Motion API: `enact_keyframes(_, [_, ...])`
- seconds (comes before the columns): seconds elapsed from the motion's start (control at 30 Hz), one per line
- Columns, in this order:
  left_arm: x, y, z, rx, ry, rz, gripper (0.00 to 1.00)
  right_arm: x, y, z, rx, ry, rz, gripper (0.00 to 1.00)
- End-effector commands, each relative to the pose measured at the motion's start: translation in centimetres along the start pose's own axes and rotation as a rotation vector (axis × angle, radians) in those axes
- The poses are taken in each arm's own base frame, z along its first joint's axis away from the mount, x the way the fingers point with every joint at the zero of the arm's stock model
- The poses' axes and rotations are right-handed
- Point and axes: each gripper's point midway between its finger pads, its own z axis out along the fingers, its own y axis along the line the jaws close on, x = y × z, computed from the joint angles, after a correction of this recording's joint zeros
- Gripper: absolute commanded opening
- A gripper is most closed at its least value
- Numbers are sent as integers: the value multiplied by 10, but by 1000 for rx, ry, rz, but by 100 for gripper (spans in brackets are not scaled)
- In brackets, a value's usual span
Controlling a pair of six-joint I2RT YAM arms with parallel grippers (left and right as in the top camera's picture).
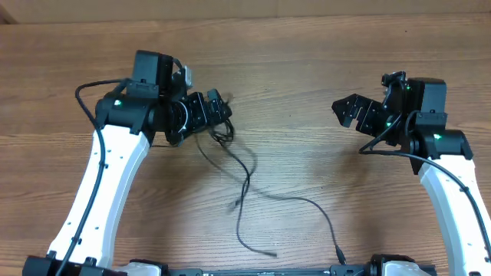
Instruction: Untangle cables
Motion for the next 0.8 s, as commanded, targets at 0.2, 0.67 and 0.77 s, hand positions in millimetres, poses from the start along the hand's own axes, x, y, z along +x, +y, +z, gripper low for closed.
enact_keyframes(0.2, [-16,20,-1,-108,-75,-36,99,5,5,-6,-7,21,-15,100])
enact_keyframes(0.67, [2,84,41,-336,-46,-404,87,21,0,-7,14,82,14,100])
enact_keyframes(0.77, [6,84,54,-333,-15,-398,92,21,0,-6,13,83,14,100])
